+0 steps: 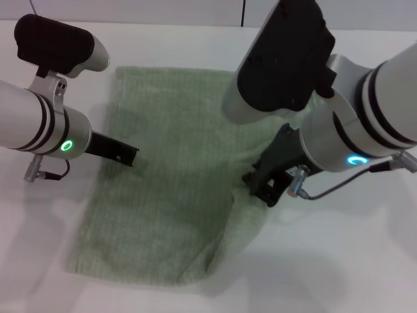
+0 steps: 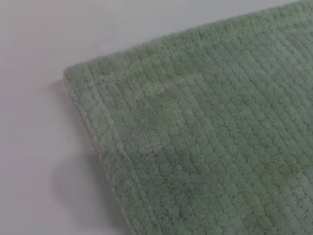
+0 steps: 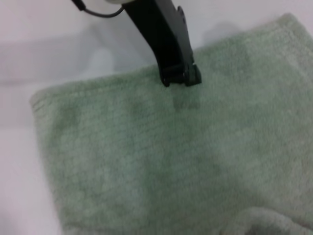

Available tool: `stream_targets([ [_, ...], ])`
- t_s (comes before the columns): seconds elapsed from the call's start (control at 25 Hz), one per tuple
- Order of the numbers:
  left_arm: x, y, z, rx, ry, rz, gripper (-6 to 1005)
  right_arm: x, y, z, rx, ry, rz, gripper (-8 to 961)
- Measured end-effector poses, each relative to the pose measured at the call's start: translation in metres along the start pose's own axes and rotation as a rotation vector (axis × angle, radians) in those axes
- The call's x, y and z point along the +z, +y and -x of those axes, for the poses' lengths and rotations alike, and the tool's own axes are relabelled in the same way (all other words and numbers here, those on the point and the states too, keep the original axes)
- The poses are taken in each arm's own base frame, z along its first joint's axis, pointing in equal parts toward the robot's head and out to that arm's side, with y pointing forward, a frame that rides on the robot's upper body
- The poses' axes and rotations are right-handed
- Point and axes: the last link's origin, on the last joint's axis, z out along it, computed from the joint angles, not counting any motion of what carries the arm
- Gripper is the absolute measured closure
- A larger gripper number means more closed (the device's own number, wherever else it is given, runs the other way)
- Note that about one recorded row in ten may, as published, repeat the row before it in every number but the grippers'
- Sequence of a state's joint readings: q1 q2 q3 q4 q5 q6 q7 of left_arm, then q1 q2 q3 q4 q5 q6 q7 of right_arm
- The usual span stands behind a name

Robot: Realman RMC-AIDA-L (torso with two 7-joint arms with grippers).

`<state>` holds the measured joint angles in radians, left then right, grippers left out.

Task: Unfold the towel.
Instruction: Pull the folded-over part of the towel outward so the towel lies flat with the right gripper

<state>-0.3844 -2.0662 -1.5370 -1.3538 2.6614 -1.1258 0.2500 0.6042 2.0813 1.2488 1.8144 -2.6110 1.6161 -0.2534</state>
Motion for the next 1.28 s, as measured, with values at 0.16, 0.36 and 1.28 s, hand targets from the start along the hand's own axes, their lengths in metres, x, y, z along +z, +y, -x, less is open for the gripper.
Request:
stream_targets([
  [0.16,0.000,0.000,0.000,0.000,-0.001,0.000,1000,-0.001,0.005,-0.005,0.004,0.023,0.009,925],
  [0.36,0.002,-0.001,0.003,-0.005,-0.011,0.000,1000,-0.001,0.010,-0.011,0.008,0.066,-0.006,925],
  [1.28,0.003,-0.001,0.003,-0.003,-0.017,0.001,1000,-0.012,0.043,-0.034,0.049,0.061,0.024,924],
])
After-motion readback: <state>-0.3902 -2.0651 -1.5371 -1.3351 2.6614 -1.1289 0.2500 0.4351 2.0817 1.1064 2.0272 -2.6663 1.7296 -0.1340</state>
